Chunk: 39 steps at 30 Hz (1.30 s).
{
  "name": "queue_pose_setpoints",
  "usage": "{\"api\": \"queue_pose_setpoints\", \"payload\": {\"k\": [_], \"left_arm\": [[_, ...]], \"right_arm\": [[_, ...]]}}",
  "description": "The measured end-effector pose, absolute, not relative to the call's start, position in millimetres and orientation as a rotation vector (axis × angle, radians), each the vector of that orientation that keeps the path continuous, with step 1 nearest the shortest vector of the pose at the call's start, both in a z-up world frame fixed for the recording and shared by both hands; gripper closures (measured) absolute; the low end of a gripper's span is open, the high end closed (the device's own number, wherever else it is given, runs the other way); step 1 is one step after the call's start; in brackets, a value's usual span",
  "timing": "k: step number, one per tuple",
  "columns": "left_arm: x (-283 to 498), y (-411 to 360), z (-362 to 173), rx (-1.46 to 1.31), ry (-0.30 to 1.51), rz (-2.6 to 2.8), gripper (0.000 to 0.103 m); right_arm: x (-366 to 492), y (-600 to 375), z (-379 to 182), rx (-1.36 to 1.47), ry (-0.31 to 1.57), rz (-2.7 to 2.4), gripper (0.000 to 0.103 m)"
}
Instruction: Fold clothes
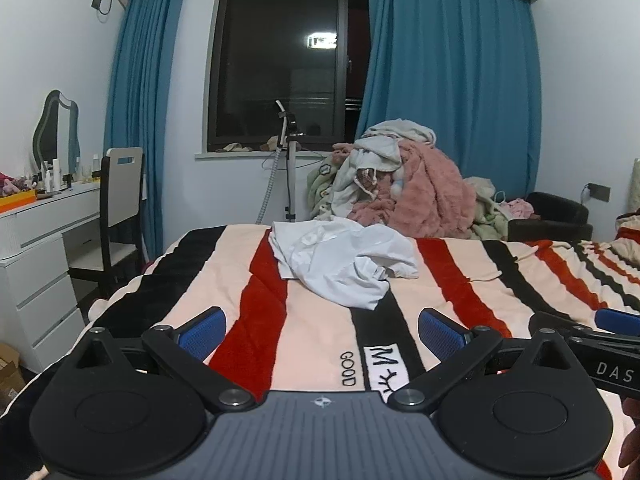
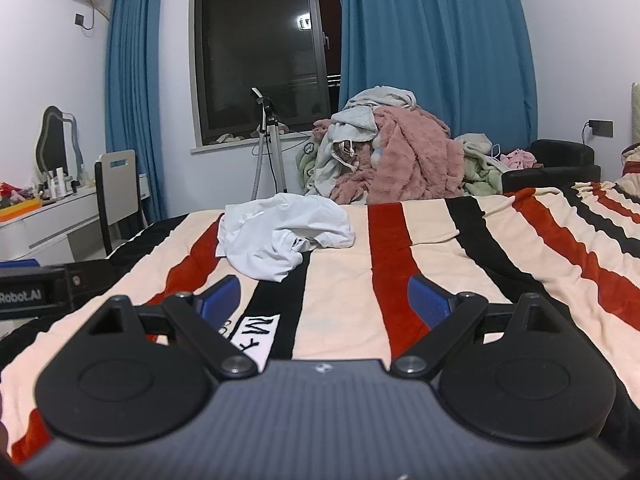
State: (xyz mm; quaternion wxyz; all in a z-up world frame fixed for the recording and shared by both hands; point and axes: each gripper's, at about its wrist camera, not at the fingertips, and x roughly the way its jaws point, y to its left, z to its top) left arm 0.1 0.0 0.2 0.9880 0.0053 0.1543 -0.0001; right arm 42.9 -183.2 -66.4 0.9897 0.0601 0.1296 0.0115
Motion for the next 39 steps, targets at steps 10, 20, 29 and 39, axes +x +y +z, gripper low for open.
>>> {"api": "queue_pose_setpoints", "payload": {"k": [10,20,29,39], "left_arm": [[-2.6,9.2,-1.8,-0.018,0.305,0.001,0.000],[-6.8,3.2,1.7,0.009,0.298,0.016,0.000],[-1.7,2.4,1.2,0.015,0.311,0.025,0.000],[-2.4,0.7,0.7,0.033,0.307,0.011,0.000]], "right_arm": [[43.7,-184.2,-64.2,0.114,0.251,0.018,0.011],[41.4,-186.9,-64.2,0.120,0.234,0.012,0.011],[41.7,-187.2,-62.9,0.123,0.235,0.013,0.011],[41.9,-189.5,-61.8,0.126,0.234,0.015,0.011]]}}
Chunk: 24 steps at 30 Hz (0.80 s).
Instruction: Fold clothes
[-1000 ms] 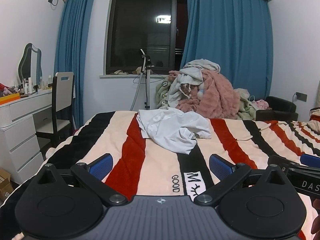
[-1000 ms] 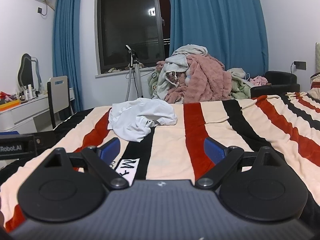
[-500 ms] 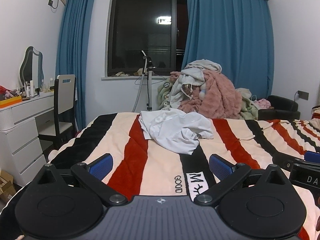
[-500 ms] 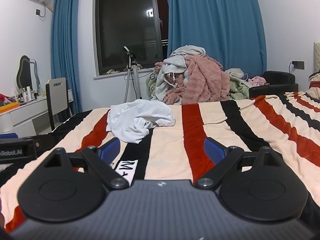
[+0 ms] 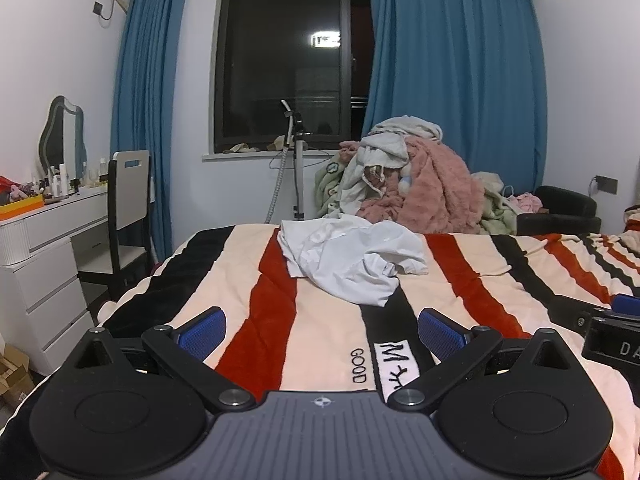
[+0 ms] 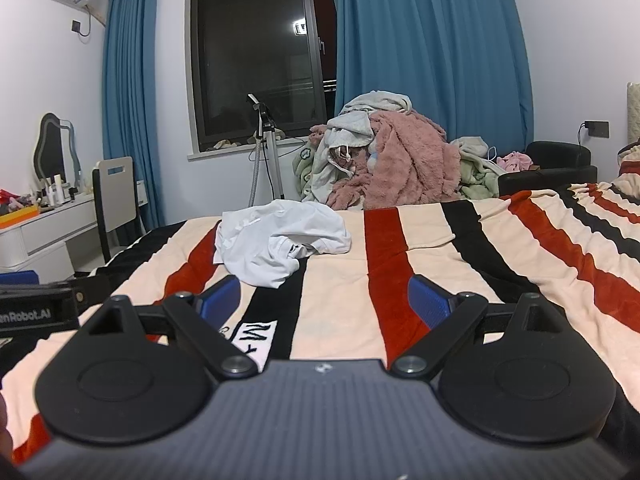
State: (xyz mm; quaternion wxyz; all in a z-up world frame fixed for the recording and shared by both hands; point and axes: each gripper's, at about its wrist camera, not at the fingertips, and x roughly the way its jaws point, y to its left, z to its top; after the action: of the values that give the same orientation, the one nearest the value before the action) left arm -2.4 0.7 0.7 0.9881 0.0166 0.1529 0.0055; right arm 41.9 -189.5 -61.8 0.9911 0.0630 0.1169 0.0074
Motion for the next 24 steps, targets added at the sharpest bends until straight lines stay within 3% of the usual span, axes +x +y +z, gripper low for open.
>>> {"api": "queue_pose_setpoints", "payload": {"k": [7,13,18,21,24], "left_arm": [[14.1,-0.8,-1.4,0.052,0.313,-0.023,0.000],[85.6,-12.4,-17.6,-0.017,0.462,-0.144,0.000],[183.6,-40.4,-56.0,0.081,0.525,-0.116,0.001],[248.1,-65.9,-82.7,0.190,0.581,-0.117,0.014],[308.9,-81.5,-102.9,0.196,0.602,-0.109,0.014]], "right_arm": [[57.8,-197.4,-33.9,0.188,0.202,-0.010,0.011],[94.4,-214.5,7.6,0.184,0.050,0.006,0.011],[123.5,-228.1,-37.5,0.117,0.091,-0.096,0.011],[145.2,-235.6,-80.6,0.036,0.187,-0.152,0.011],[173.4,-242.3,-106.0,0.048,0.262,-0.163,0.011]]}}
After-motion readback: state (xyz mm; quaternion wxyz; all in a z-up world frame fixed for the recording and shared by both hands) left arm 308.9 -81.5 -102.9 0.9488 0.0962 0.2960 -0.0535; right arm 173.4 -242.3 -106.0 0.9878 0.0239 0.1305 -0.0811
